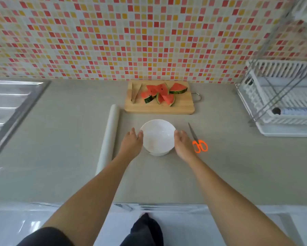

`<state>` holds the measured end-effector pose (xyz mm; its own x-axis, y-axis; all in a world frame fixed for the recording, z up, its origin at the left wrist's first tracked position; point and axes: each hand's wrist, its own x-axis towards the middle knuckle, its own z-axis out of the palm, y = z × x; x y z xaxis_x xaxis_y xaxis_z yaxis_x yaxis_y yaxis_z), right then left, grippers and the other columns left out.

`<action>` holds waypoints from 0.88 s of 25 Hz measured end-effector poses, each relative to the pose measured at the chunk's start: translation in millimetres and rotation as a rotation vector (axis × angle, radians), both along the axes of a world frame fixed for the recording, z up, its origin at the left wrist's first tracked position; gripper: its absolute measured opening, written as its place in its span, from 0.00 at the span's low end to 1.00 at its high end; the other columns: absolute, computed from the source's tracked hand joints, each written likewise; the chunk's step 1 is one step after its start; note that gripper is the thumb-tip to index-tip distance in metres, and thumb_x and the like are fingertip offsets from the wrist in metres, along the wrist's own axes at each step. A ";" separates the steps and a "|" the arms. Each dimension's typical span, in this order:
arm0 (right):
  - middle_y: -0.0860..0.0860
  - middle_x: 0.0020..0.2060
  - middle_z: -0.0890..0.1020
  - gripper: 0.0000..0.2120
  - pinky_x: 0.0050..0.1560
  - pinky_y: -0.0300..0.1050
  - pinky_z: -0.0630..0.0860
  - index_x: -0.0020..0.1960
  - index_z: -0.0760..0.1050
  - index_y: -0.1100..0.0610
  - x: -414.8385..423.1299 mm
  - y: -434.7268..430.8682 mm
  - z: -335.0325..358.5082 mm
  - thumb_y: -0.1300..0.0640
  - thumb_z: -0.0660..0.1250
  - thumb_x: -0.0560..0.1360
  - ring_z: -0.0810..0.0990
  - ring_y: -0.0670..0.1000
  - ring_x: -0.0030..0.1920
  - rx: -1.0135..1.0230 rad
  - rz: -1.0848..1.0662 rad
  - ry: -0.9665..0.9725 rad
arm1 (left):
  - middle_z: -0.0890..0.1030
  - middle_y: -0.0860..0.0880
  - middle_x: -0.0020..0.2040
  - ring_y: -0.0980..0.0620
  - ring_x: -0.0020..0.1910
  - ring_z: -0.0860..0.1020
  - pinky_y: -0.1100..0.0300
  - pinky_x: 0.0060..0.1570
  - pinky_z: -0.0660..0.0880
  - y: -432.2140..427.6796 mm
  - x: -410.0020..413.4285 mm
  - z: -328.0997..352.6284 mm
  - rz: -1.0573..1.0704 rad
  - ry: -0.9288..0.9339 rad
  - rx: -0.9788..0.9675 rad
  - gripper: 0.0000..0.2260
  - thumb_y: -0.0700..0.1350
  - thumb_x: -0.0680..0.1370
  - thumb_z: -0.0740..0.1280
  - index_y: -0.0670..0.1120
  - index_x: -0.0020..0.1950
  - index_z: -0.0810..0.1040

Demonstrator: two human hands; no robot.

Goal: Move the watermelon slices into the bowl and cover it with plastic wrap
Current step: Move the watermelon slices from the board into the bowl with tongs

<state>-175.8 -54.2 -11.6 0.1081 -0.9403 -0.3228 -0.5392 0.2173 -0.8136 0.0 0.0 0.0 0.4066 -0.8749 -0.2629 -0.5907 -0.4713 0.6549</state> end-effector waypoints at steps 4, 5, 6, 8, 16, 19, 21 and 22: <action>0.57 0.48 0.78 0.16 0.46 0.45 0.65 0.50 0.70 0.57 8.0 -17.2 -13.4 0.48 0.48 0.80 0.76 0.59 0.54 -0.032 -0.002 0.071 | 0.79 0.36 0.52 0.37 0.50 0.77 0.47 0.51 0.76 -23.9 3.9 -11.5 0.006 0.078 -0.048 0.18 0.48 0.83 0.49 0.38 0.59 0.72; 0.58 0.46 0.78 0.15 0.45 0.45 0.65 0.47 0.69 0.56 11.4 -24.7 -14.6 0.50 0.48 0.81 0.76 0.60 0.53 -0.042 -0.021 0.081 | 0.79 0.36 0.50 0.37 0.49 0.78 0.46 0.50 0.76 -32.9 5.8 -12.4 -0.003 0.072 -0.057 0.17 0.47 0.83 0.49 0.38 0.57 0.72; 0.59 0.46 0.79 0.15 0.44 0.46 0.65 0.46 0.69 0.55 14.4 -32.8 -14.5 0.50 0.48 0.81 0.76 0.60 0.52 -0.053 -0.041 0.093 | 0.79 0.37 0.49 0.37 0.48 0.78 0.46 0.49 0.76 -42.6 7.8 -11.9 -0.005 0.067 -0.069 0.17 0.47 0.83 0.49 0.39 0.56 0.72; 0.61 0.49 0.79 0.16 0.44 0.45 0.64 0.48 0.70 0.56 19.0 -50.6 -11.0 0.50 0.47 0.81 0.76 0.60 0.52 -0.059 -0.057 0.121 | 0.79 0.37 0.48 0.38 0.47 0.78 0.45 0.49 0.77 -62.3 12.7 -11.3 -0.013 0.078 -0.085 0.17 0.47 0.83 0.49 0.38 0.55 0.73; 0.56 0.46 0.79 0.16 0.43 0.45 0.63 0.51 0.72 0.57 21.6 -83.8 -17.9 0.50 0.48 0.80 0.75 0.56 0.48 -0.072 -0.069 0.086 | 0.78 0.42 0.44 0.41 0.44 0.77 0.49 0.43 0.76 -92.0 16.5 -27.9 0.003 0.124 -0.121 0.13 0.48 0.82 0.50 0.44 0.46 0.70; 0.54 0.42 0.78 0.16 0.42 0.45 0.64 0.48 0.72 0.57 21.0 -84.0 -20.7 0.50 0.49 0.80 0.74 0.55 0.44 -0.097 -0.060 0.092 | 0.77 0.45 0.45 0.43 0.46 0.75 0.54 0.44 0.68 -96.1 24.8 -24.4 0.000 0.050 -0.119 0.18 0.55 0.80 0.49 0.46 0.47 0.72; 0.51 0.37 0.75 0.15 0.39 0.44 0.62 0.44 0.71 0.56 20.5 -85.8 -21.2 0.50 0.49 0.80 0.72 0.54 0.40 -0.095 -0.052 0.113 | 0.78 0.41 0.51 0.40 0.51 0.75 0.51 0.47 0.68 -122.0 43.3 -17.9 0.060 -0.061 -0.149 0.20 0.56 0.80 0.51 0.43 0.53 0.75; 0.49 0.35 0.74 0.15 0.37 0.43 0.60 0.43 0.70 0.55 20.8 -86.4 -21.1 0.51 0.49 0.80 0.71 0.52 0.37 -0.097 -0.054 0.120 | 0.77 0.38 0.55 0.38 0.54 0.74 0.49 0.52 0.68 -139.6 54.8 -14.6 0.079 -0.123 -0.149 0.19 0.53 0.80 0.54 0.40 0.58 0.74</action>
<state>-155.0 -140.6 -32.7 0.0229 -0.9711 -0.2374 -0.6236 0.1717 -0.7626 54.8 -139.6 -14.6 0.4963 -0.8647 -0.0772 -0.6360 -0.4227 0.6457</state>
